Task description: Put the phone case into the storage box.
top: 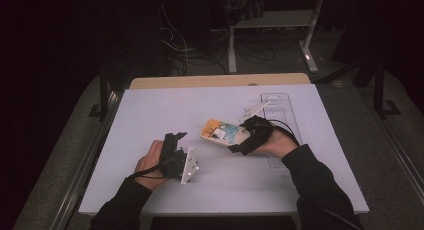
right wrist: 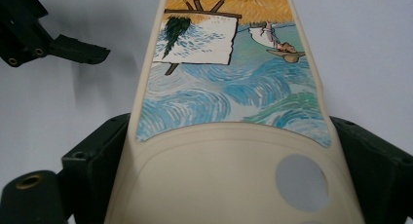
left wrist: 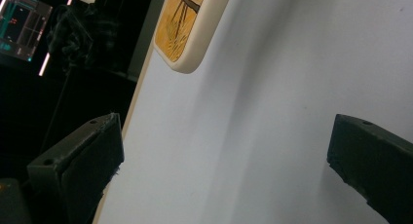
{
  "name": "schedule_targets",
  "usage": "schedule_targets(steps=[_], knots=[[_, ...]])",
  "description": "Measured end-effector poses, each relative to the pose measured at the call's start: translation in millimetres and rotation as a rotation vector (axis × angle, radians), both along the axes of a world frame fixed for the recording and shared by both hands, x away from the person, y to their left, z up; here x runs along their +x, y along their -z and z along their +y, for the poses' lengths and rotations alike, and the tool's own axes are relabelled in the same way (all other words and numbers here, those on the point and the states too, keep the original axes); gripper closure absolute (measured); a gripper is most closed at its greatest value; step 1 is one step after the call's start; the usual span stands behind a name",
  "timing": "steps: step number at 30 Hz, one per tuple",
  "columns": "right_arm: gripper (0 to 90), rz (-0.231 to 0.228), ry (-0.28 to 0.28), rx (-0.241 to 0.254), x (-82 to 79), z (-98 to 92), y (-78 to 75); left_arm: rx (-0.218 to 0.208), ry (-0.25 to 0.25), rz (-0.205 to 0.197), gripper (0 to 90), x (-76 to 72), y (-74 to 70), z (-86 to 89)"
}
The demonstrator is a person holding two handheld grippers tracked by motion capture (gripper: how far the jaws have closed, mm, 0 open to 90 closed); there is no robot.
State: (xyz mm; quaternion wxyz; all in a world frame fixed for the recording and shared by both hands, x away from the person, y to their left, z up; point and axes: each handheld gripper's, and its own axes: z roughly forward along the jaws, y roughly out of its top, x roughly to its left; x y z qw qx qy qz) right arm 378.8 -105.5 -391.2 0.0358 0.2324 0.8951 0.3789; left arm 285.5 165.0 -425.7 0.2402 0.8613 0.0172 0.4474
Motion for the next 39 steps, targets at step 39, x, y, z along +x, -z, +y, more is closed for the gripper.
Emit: schedule_targets(steps=[39], knots=[[8.9, -0.034, -0.054, 0.030, 7.8, 36.9, -7.4, 0.040, -0.005, -0.170, 0.0, -5.6, -2.8, -3.1]])
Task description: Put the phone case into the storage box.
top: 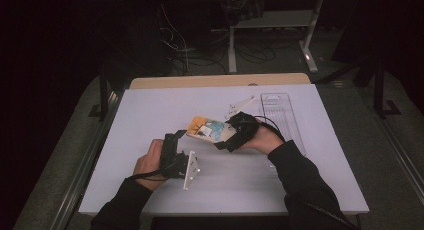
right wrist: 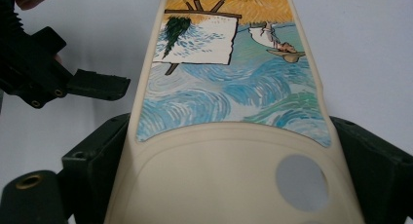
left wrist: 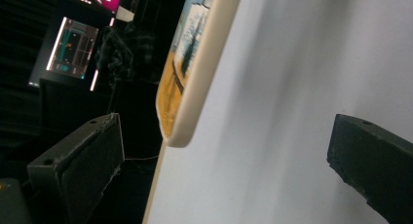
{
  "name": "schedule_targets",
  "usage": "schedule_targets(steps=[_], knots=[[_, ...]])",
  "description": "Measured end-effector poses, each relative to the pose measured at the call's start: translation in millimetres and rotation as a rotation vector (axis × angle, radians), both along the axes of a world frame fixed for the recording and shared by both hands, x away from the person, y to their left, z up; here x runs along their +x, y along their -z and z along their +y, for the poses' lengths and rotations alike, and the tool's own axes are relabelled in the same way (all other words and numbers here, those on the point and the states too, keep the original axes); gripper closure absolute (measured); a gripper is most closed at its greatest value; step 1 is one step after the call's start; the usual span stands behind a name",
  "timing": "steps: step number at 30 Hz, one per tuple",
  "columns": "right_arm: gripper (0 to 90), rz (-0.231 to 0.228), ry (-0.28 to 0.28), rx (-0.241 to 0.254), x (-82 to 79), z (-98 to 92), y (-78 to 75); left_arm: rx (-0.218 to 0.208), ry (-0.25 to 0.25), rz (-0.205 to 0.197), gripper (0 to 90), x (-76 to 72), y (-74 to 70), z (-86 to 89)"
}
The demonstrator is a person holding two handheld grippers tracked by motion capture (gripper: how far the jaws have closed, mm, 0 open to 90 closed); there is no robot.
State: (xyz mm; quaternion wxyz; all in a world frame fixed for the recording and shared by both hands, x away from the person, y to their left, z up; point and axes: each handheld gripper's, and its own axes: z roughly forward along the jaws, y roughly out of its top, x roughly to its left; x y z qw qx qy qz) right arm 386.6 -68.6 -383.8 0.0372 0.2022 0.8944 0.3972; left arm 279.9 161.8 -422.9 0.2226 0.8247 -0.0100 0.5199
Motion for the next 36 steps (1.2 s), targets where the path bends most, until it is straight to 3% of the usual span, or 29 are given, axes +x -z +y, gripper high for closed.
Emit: schedule_targets(steps=[4, 6, 7, 10, 16, 20, 22, 27, 29, 36], knots=[[9.0, -0.014, -0.014, -0.005, 1.2, 0.1, 3.4, 0.013, 0.000, -0.019, 0.0, 0.7, 0.5, -0.2], [9.0, 0.018, 0.006, 0.004, -1.0, 1.3, 2.9, 0.016, -0.001, -0.032, 0.0, 0.5, 0.5, -0.7], [9.0, 0.013, 0.001, 0.003, -0.7, 1.2, 3.4, 0.014, 0.000, -0.024, 0.0, 0.4, 1.1, -1.1], [9.0, -0.015, -0.021, -0.007, 0.9, 0.5, 4.8, 0.033, -0.006, -0.053, 0.0, 0.0, 1.2, -2.2], [9.0, -0.013, -0.033, -0.001, -1.6, 3.6, 4.6, 0.056, 0.008, -0.071, 1.6, -1.1, 4.5, -3.9], [8.9, 0.008, -0.026, 0.002, -3.4, 5.5, 4.1, 0.068, 0.009, -0.084, 2.9, -0.9, 5.8, -4.5], [9.0, -0.005, -0.035, 0.000, -2.5, 5.5, 5.3, 0.075, 0.012, -0.096, 4.7, -1.3, 5.9, -5.1], [9.0, 0.018, -0.022, 0.004, -5.2, 7.7, 4.6, 0.111, 0.021, -0.129, 7.2, -1.9, 7.8, -6.5], [9.0, -0.001, -0.036, 0.005, -3.9, 7.8, 5.3, 0.110, 0.026, -0.139, 9.7, -1.8, 8.8, -6.6], [9.0, 0.014, -0.036, 0.005, -5.6, 10.9, 5.9, 0.124, 0.030, -0.174, 17.3, -2.4, 8.6, -7.7]])
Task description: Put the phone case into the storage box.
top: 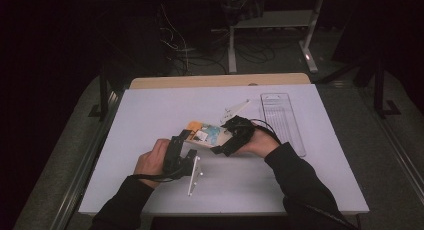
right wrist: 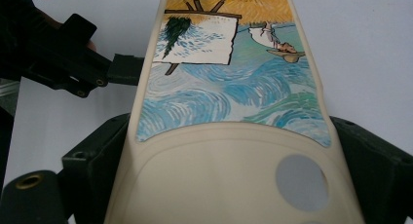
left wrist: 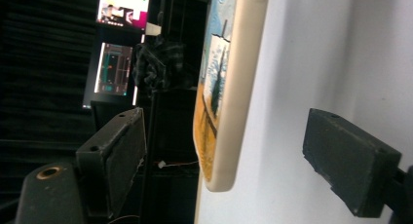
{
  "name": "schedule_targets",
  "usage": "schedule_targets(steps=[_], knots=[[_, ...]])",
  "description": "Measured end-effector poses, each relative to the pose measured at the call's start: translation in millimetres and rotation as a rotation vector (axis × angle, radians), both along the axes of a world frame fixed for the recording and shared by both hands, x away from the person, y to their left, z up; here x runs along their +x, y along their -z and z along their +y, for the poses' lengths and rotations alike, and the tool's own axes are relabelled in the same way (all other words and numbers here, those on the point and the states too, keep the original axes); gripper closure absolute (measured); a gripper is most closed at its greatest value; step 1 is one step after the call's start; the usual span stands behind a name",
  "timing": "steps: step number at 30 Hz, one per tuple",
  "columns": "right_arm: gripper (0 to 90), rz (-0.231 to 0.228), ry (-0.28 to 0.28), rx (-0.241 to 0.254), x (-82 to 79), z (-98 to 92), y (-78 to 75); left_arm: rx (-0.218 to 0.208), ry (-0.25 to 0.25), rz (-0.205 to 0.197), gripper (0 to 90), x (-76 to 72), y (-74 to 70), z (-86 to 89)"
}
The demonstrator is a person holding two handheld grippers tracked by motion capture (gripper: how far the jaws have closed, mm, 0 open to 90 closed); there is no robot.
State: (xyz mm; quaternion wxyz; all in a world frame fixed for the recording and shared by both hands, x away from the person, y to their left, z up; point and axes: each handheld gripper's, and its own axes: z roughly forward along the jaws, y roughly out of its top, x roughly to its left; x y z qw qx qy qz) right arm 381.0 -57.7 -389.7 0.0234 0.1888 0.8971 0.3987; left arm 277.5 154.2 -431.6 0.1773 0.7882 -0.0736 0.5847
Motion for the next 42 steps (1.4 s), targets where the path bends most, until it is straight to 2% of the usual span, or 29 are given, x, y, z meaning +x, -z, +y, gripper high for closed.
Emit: schedule_targets(steps=[3, 4, 18, 20, 22, 27, 37, 42], knots=[[9.0, -0.007, -0.005, -0.005, 0.8, -0.3, 0.9, 0.009, 0.003, -0.027, 20.0, -0.7, 0.5, -1.0], [9.0, -0.007, -0.005, -0.004, 0.8, -0.3, 0.9, 0.031, -0.004, -0.034, 21.0, -1.5, -0.5, -1.0], [9.0, -0.010, -0.014, -0.003, -1.5, 3.3, 0.1, 0.069, 0.022, -0.077, 34.7, -3.4, 3.9, -7.7], [9.0, -0.024, -0.025, -0.005, -1.3, 4.1, 0.1, 0.070, 0.029, -0.078, 37.4, -3.9, 4.3, -8.3], [9.0, -0.011, -0.021, -0.004, -3.3, 5.7, -0.8, 0.076, 0.034, -0.079, 39.3, -4.5, 4.6, -8.9], [9.0, -0.013, -0.027, -0.004, -5.0, 8.1, -1.1, 0.080, 0.042, -0.090, 46.2, -6.3, 3.7, -10.0], [9.1, -0.010, -0.034, -0.004, -5.7, 9.1, -1.0, 0.098, 0.035, -0.104, 53.2, -6.8, 3.9, -11.5], [9.1, -0.019, -0.039, -0.009, -5.4, 9.2, -0.3, 0.106, 0.030, -0.096, 56.7, -6.5, 3.3, -11.1]])
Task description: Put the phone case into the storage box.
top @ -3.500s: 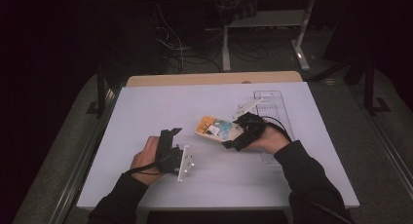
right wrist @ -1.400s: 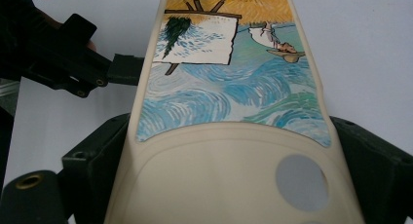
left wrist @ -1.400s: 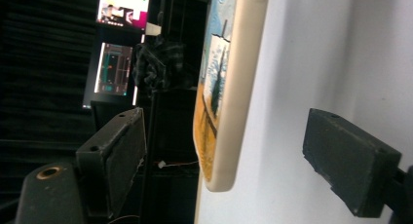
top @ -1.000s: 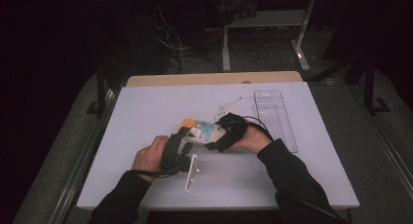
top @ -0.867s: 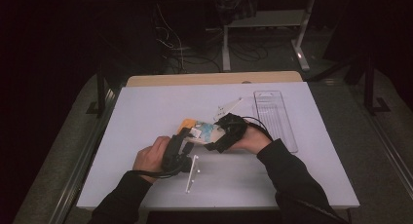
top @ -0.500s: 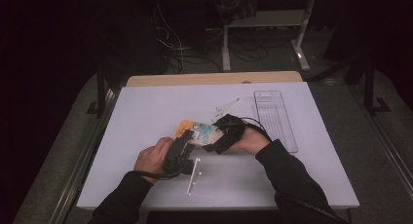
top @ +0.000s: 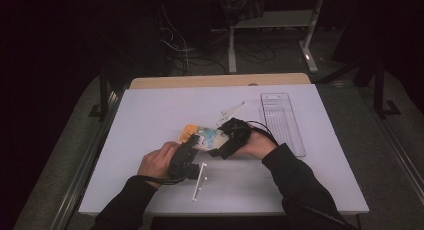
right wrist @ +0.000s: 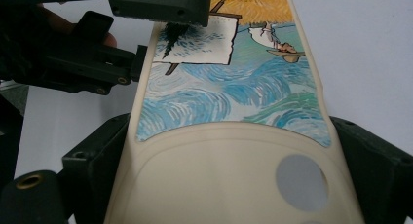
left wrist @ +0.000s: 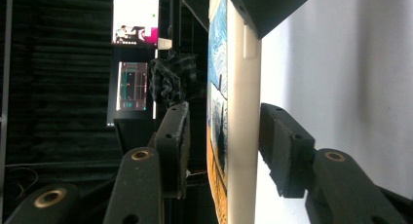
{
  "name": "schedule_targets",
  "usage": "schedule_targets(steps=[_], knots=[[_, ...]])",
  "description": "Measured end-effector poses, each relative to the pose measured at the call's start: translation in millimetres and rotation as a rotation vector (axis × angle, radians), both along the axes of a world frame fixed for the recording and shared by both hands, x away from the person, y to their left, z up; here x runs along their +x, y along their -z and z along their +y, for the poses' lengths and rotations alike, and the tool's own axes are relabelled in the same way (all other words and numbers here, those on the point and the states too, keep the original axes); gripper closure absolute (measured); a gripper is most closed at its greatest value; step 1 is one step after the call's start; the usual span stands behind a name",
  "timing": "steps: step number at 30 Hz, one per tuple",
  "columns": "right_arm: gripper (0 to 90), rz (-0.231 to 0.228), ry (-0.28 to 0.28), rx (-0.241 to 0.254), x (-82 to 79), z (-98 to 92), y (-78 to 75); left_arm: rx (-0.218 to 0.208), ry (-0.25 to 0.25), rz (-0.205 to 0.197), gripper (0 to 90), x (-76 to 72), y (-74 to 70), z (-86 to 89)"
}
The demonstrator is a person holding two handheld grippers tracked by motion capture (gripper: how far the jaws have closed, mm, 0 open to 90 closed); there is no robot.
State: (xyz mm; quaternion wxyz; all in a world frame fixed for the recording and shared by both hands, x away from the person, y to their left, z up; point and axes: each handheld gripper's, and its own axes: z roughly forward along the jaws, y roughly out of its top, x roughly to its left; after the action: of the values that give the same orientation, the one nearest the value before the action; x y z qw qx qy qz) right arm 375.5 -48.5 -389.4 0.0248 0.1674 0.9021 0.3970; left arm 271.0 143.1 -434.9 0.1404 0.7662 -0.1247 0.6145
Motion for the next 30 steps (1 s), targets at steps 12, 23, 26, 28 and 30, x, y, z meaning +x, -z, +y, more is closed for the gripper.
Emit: schedule_targets(steps=[12, 23, 26, 28, 30], knots=[[9.1, 0.010, 0.005, 0.004, -0.6, 0.2, 0.1, 0.020, -0.004, 0.012, 66.5, -0.3, -1.7, -1.0], [9.1, 0.013, 0.002, 0.008, -0.3, -0.3, -0.5, 0.048, -0.008, 0.024, 72.6, -0.3, -2.4, -2.0], [9.0, 0.023, 0.005, 0.007, -0.7, -0.4, -0.7, 0.049, -0.011, 0.030, 73.0, -0.7, -2.7, -2.3], [9.0, 0.022, 0.004, 0.005, -0.6, -0.2, -0.3, 0.049, -0.013, 0.033, 73.7, -0.9, -3.0, -2.6], [9.0, 0.022, 0.004, 0.005, -0.5, -0.1, 0.0, 0.053, -0.015, 0.032, 74.5, -1.2, -3.5, -2.8]])
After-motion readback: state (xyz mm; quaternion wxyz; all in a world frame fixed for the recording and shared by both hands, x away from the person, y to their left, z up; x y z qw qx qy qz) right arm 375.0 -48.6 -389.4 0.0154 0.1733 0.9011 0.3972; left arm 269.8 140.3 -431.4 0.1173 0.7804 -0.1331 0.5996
